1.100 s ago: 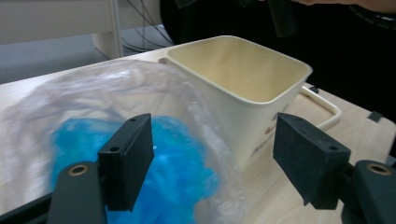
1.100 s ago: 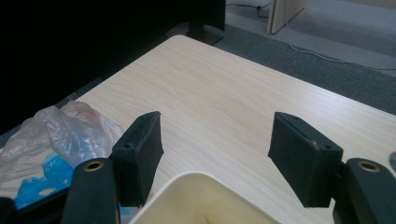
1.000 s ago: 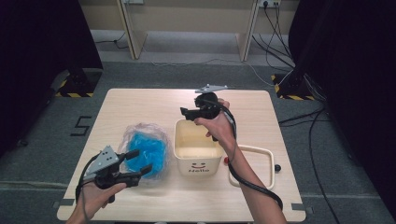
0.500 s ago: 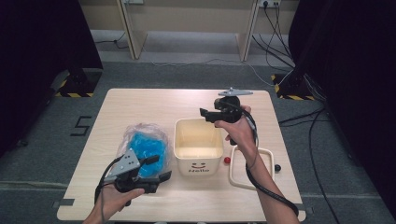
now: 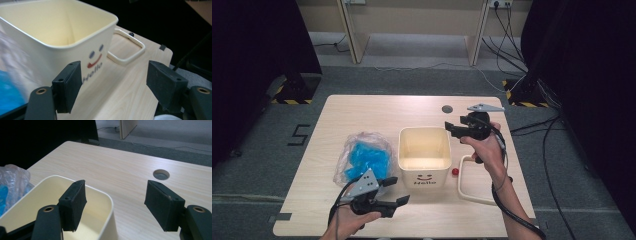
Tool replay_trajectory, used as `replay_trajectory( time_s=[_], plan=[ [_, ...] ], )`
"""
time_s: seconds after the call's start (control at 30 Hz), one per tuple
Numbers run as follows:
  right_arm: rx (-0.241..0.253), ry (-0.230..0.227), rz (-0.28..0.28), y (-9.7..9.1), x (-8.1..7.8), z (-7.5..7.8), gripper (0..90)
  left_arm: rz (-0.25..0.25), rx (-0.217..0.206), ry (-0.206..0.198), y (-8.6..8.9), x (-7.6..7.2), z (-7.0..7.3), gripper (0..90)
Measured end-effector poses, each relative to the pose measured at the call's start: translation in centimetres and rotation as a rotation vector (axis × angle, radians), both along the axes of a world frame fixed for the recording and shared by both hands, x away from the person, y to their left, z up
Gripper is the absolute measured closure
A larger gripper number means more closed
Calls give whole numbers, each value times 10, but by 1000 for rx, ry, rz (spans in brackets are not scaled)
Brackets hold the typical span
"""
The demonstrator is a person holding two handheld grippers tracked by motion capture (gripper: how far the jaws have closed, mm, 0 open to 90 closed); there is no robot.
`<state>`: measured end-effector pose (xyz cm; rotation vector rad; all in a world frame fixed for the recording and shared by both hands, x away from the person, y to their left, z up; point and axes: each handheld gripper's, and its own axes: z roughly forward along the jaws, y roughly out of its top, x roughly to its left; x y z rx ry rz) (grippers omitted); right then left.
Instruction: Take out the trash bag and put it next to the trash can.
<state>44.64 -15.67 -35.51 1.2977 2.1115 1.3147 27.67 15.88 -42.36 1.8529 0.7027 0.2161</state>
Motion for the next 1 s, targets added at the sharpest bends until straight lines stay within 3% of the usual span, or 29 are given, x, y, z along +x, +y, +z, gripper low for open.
replay_trajectory(
  time_s=[0.1, 0.4, 0.53, 0.83, 1.0],
  plan=[
    [-4, 2, -23, -12, -4, -5, 330, -15, 8, 19, -8, 0, -11, 280],
    [-40, 22, -87, -50, -16, -26, 329, -23, 75, 21, -23, -3, -39, 253],
    [-19, 52, -115, -65, -22, -41, 326, -13, 90, 15, -26, -2, -48, 218],
    [37, 66, -158, -79, -37, -64, 274, 9, 114, 1, -28, -5, -64, 154],
    [25, 61, -178, -79, -44, -74, 240, 2, 113, 13, -28, -8, -73, 148]
  ],
)
